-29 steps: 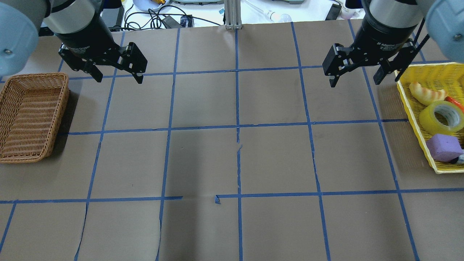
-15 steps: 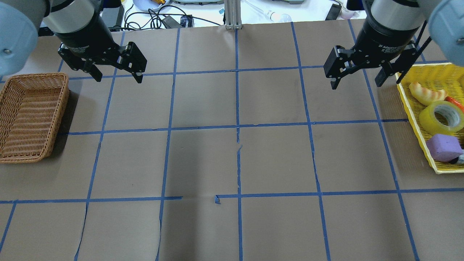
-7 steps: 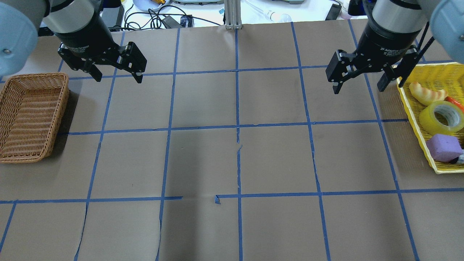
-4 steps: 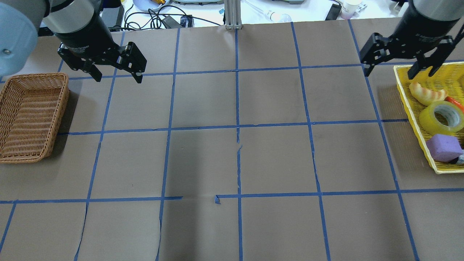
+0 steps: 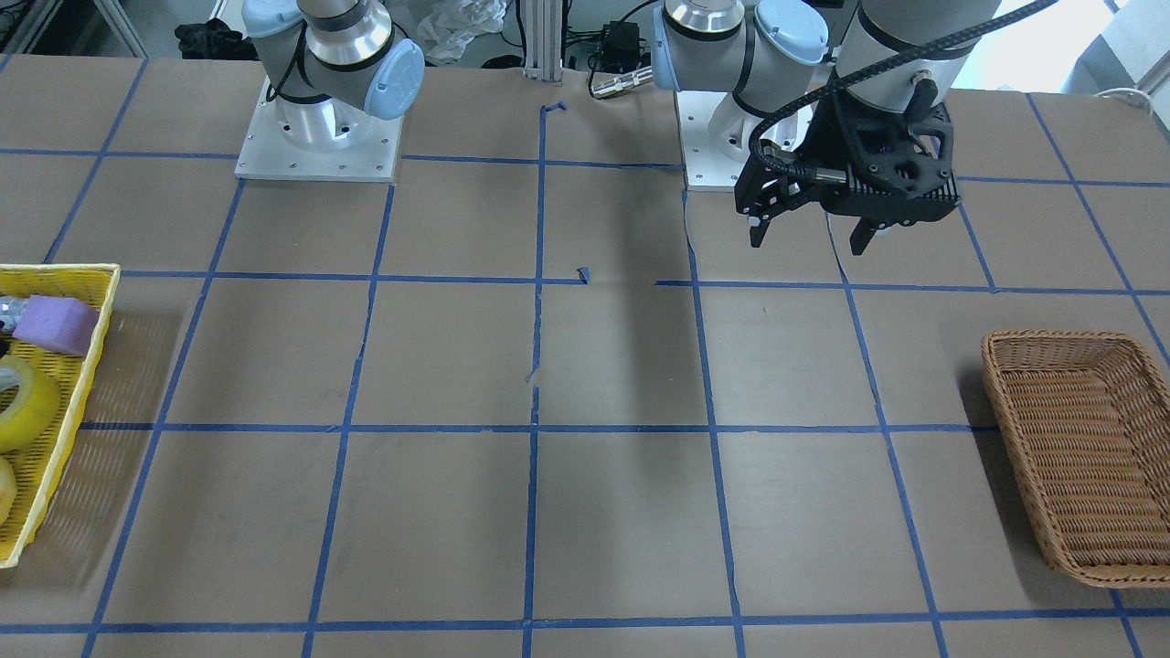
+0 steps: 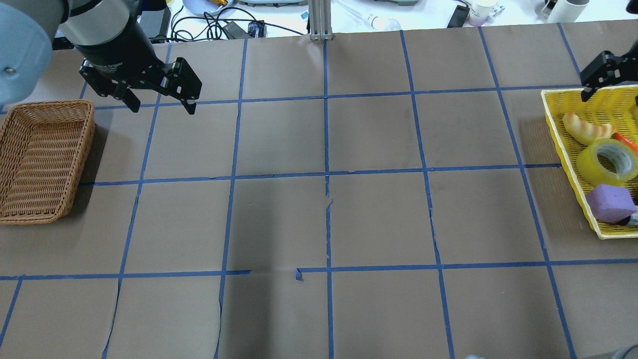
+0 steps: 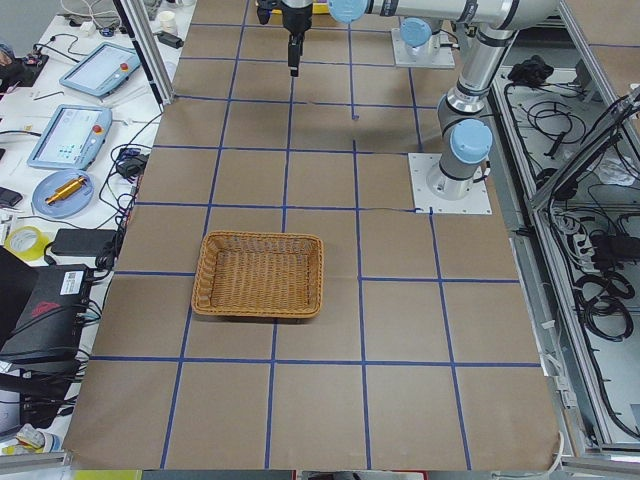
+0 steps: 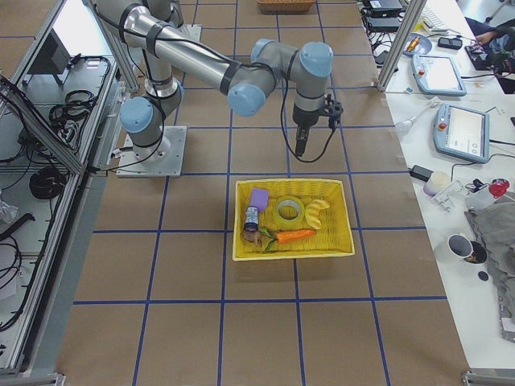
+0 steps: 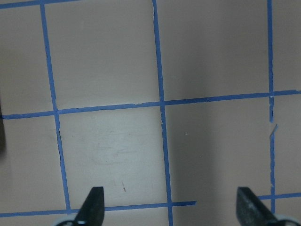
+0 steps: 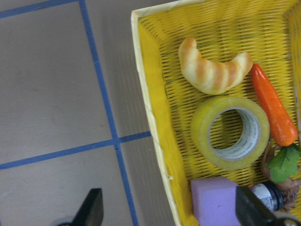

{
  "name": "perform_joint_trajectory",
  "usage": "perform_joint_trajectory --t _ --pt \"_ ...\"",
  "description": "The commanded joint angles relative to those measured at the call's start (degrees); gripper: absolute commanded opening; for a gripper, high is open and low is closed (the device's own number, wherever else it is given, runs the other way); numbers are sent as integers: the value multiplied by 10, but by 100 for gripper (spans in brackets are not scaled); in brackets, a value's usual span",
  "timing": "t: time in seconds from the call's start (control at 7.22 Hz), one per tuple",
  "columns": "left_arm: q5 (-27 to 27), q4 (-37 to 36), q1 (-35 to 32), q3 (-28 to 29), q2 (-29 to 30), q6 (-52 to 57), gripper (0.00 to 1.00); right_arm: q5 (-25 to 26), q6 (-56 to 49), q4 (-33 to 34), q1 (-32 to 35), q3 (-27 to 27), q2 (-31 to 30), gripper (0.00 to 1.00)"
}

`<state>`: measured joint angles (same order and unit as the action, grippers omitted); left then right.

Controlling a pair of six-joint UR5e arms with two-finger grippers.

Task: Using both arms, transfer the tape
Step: 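Move the right gripper over the yellow basket and lower onto the tape roll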

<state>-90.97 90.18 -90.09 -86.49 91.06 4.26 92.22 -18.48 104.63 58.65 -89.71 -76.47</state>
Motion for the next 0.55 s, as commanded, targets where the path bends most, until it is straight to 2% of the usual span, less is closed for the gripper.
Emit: perform_joint_trajectory --t 0.0,0.14,0.28,0.42 --pt "0 0 0 0 0 0 100 2 -6 43 -42 -2 63 100" --pt "0 0 0 0 0 0 100 4 -5 81 -42 -16 87 100" --pt "0 0 0 0 0 0 100 20 -5 145 -44 -35 104 100" --pt "0 0 0 0 0 0 100 48 4 180 -44 -55 119 100"
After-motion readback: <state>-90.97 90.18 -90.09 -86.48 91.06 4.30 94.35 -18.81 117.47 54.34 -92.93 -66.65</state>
